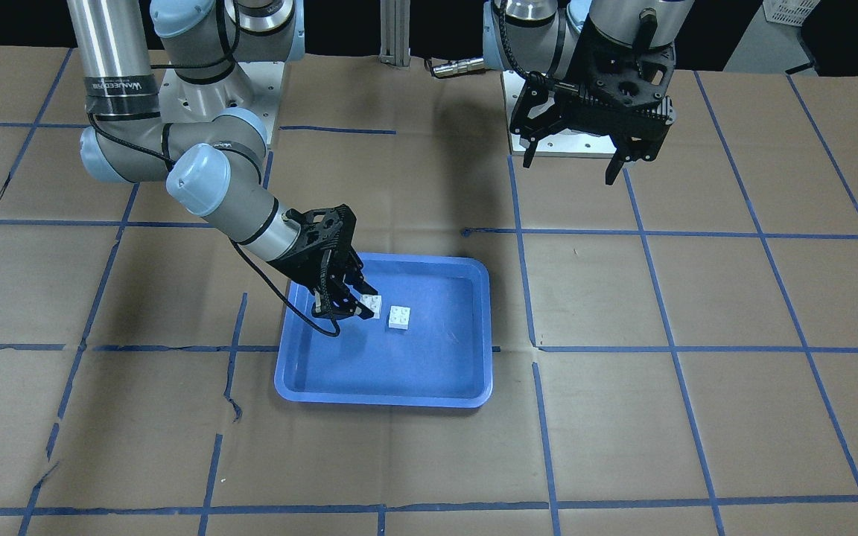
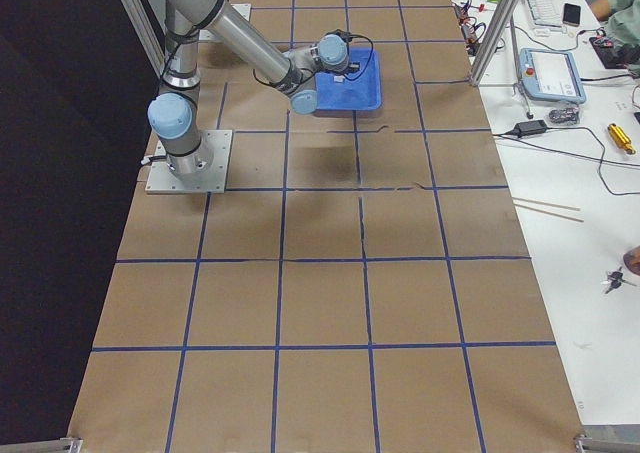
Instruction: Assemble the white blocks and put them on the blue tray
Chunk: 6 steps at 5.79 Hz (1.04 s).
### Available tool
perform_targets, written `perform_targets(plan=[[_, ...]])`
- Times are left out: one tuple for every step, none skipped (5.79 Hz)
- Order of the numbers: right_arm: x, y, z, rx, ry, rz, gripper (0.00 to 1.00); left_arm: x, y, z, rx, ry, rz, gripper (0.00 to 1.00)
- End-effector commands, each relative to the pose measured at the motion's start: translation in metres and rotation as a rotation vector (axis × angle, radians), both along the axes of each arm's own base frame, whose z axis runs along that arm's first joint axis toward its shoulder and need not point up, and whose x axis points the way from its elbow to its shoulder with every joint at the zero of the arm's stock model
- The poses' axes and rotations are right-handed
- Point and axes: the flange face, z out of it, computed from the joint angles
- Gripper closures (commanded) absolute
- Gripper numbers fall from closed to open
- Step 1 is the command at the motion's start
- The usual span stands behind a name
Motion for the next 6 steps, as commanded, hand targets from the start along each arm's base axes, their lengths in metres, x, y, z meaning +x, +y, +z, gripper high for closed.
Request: perform_targets(plan=[[0.003, -0.002, -0.013, -0.005, -0.001, 0.006, 0.69, 0.0, 0.0, 0.0, -0.001, 0.003, 0.001, 0.01], [0.003, -0.003, -0.02, 0.001, 0.0, 0.006, 0.69, 0.0, 0.0, 0.0, -0.001, 0.004, 0.008, 0.01], [0.003, -0.003, -0.028, 0.013, 0.003, 0.006, 0.69, 0.0, 0.0, -0.001, 0.0, 0.001, 0.001, 0.01], [0.002, -0.003, -0.032, 0.021, 0.008, 0.005, 0.69, 0.0, 0.0, -0.001, 0.0, 0.001, 0.001, 0.01], [0.002, -0.003, -0.034, 0.025, 0.007, 0.006, 0.69, 0.0, 0.0, -0.001, -0.001, 0.002, 0.007, 0.01], [0.003, -0.003, -0.038, 0.034, 0.004, 0.005, 0.69, 0.0, 0.0, -0.001, -0.001, 0.002, 0.01, 0.01]])
